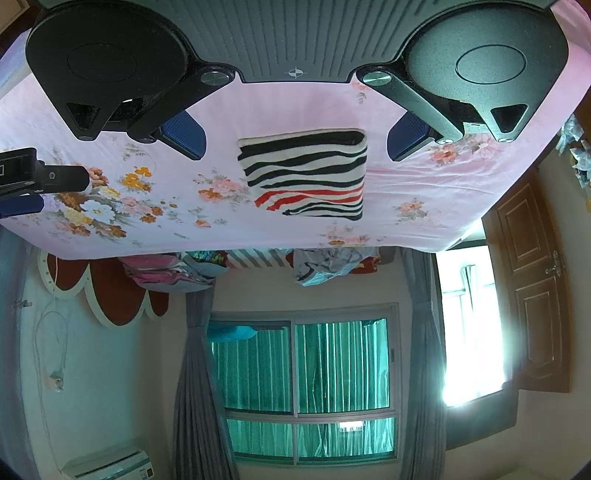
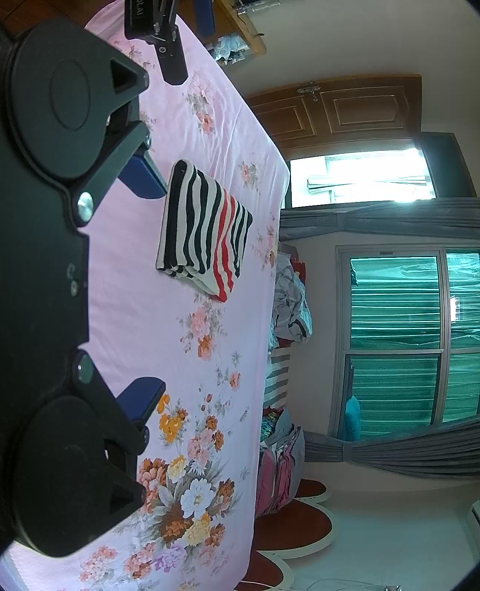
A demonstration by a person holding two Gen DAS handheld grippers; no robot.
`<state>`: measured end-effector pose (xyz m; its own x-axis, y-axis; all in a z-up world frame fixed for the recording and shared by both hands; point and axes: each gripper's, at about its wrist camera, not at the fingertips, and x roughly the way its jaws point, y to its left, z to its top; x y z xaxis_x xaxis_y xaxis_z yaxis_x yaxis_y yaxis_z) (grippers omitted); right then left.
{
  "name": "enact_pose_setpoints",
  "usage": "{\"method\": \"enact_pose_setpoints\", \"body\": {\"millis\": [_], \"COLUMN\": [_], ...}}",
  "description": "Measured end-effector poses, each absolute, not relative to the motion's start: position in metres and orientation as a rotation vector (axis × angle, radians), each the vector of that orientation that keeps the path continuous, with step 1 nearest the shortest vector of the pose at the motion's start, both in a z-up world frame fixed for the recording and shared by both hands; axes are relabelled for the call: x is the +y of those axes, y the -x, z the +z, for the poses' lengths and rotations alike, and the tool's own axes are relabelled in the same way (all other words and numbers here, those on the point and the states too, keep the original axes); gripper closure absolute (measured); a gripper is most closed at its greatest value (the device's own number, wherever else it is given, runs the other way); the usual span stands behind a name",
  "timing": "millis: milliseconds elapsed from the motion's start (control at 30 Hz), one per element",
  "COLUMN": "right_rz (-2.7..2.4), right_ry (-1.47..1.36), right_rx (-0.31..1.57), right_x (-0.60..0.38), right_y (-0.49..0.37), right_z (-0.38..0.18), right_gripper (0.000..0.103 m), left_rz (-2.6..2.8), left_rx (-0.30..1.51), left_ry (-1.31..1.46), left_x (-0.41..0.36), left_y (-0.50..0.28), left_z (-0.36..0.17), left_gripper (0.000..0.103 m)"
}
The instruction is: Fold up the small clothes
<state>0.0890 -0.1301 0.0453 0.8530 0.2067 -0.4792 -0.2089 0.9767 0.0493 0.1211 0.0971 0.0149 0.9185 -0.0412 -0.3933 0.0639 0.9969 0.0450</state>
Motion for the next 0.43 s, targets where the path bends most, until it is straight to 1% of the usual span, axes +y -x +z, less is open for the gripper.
{"method": "enact_pose_setpoints", "body": {"millis": [433], "right_rz": [0.238], "right_ry": [0.012], "right_rx": [0.506], "right_x": [-0.1342], "right_y": [-0.0935], "right_z": [0.0414], "right_gripper": [0.000], "left_rz": [-0.061], "left_rx": [0.400], "left_ry": [-0.041], "left_x": [0.0984], "left_y": [-0.1219], "left_z": [0.0141], "left_gripper": [0.000]}}
